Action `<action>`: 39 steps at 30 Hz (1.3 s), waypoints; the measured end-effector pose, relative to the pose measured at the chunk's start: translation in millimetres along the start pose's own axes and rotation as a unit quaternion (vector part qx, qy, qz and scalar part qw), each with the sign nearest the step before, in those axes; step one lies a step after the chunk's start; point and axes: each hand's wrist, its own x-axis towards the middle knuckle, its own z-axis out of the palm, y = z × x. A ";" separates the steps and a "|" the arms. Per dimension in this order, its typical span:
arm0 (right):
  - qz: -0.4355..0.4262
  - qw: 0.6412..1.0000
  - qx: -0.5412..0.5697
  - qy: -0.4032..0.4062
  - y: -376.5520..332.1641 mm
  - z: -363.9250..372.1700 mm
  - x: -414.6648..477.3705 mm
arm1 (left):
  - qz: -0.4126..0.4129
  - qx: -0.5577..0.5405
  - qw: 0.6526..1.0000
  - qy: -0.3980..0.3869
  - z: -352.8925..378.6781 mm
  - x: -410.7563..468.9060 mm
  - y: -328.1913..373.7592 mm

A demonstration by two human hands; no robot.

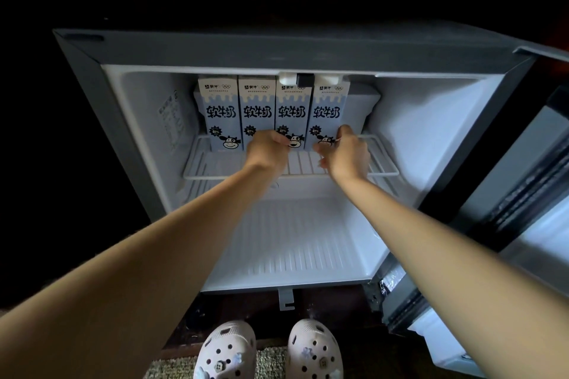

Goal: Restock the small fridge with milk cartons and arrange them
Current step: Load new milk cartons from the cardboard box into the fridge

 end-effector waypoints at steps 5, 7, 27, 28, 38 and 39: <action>0.057 0.998 0.032 -0.015 -10.3 -4.7 -8.8 | 0.004 0.014 0.999 -0.033 -4.8 -14.1 1.7; 0.069 0.997 0.043 -0.002 -17.3 -9.7 -19.2 | 0.016 0.028 0.999 -0.043 -14.1 -26.1 4.5; -0.113 0.934 0.043 -0.336 -218.4 31.0 -376.0 | -0.061 0.155 0.953 0.251 -280.2 -343.1 -104.6; -0.120 0.927 0.032 -0.353 -223.1 40.1 -396.9 | -0.084 0.152 0.948 0.265 -290.3 -359.7 -119.6; -0.124 0.827 -0.108 -0.538 -186.2 109.2 -544.9 | -0.282 0.157 0.917 0.233 -321.0 -463.8 -278.1; -0.127 0.815 -0.133 -0.549 -178.4 113.2 -549.7 | -0.301 0.166 0.915 0.213 -318.9 -467.0 -291.1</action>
